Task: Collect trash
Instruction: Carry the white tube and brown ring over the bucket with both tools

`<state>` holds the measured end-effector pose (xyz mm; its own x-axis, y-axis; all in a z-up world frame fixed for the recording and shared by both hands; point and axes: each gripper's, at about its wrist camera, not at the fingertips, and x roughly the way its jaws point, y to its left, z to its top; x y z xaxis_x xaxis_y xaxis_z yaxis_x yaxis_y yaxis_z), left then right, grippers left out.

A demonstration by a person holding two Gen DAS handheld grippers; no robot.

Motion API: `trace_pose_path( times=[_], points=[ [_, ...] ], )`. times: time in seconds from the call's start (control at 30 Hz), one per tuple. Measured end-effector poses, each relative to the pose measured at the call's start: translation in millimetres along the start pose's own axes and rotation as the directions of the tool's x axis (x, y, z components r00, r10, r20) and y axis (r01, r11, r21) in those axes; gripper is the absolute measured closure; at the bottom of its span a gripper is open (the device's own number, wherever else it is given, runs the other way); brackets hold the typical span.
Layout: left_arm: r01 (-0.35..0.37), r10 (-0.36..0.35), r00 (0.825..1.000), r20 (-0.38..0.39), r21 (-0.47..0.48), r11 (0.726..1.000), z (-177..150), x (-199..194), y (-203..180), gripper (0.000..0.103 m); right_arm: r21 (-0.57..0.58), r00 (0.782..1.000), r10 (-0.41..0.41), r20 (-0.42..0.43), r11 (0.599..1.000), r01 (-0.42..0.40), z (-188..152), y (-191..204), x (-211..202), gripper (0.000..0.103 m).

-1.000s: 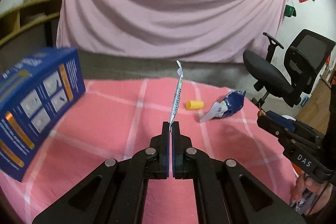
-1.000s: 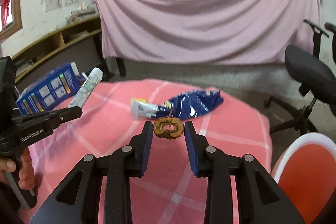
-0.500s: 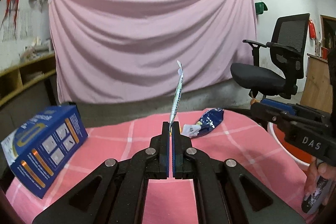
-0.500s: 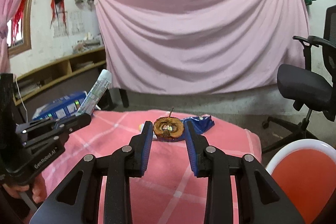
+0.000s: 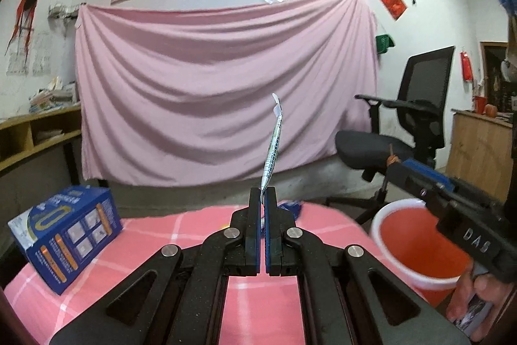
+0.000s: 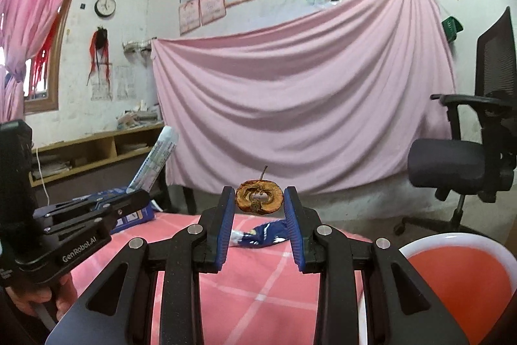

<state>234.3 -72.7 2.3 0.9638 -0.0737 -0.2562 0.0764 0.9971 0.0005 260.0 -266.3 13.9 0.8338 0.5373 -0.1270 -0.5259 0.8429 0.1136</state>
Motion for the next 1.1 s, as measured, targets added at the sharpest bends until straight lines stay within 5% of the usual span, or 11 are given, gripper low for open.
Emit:
trace_pose_path(
  times=[0.27,0.63,1.1],
  points=[
    [0.073,-0.08,0.992,0.093,0.08,0.994,32.8,-13.7,-52.1,0.103,0.038,0.99,-0.08,0.114,0.996,0.076,13.4,-31.8,-40.7,0.074],
    [0.176,-0.199,0.971,0.132,0.17,0.97,56.6,-16.1,-123.3,0.103,0.118,0.95,-0.227,0.216,0.972,0.205,26.4,-80.9,-85.1,0.074],
    [0.337,-0.33,0.941,-0.074,0.105,0.936,49.4,33.7,-175.2,0.103,0.234,0.939,-0.337,0.071,0.92,0.313,21.5,-126.7,-87.4,0.074]
  ],
)
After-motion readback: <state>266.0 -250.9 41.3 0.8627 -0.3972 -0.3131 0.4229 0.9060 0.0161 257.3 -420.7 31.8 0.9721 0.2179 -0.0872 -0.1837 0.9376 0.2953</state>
